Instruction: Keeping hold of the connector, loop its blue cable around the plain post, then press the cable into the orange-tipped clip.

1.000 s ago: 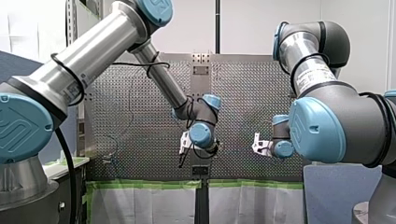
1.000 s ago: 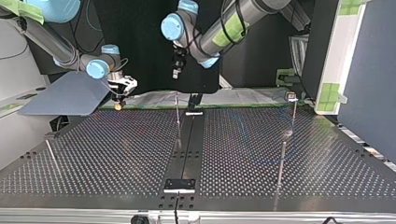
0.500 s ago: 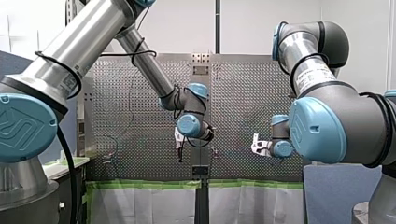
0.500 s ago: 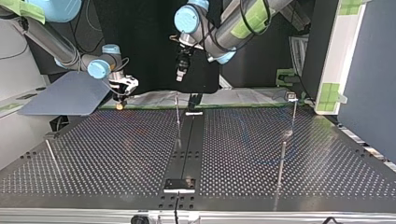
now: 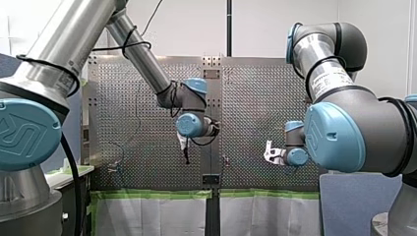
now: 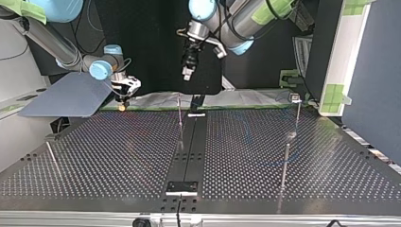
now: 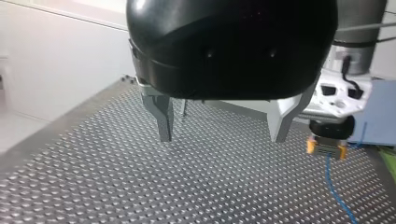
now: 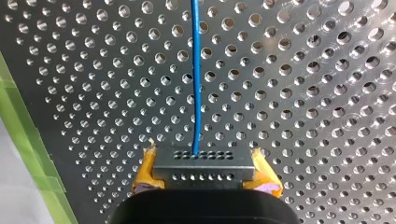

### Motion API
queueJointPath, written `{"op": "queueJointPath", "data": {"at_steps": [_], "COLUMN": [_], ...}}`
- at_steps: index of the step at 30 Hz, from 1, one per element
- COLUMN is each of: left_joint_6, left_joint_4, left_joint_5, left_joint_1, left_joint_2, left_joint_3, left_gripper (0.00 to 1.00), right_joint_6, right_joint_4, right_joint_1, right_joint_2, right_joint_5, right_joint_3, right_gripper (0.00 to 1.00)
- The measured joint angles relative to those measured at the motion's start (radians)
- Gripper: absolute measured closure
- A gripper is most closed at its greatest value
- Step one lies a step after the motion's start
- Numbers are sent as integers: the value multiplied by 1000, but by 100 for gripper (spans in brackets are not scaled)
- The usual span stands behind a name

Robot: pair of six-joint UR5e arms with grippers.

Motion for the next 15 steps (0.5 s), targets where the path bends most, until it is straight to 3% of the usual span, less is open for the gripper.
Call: {"op": "queueJointPath", "data": {"at_steps": [15], "left_joint_6": [10], "left_joint_4": [52], "left_joint_5": [23], "left_joint_1": [19], "left_joint_2": [148], "left_joint_3": [-148], "left_gripper": [0], "right_joint_6": [6], "right_joint_4": [8], "right_joint_1": [8], "right_joint_2": [0], "right_joint_5": [6], "right_joint_3": [0], "right_gripper": [100]}}
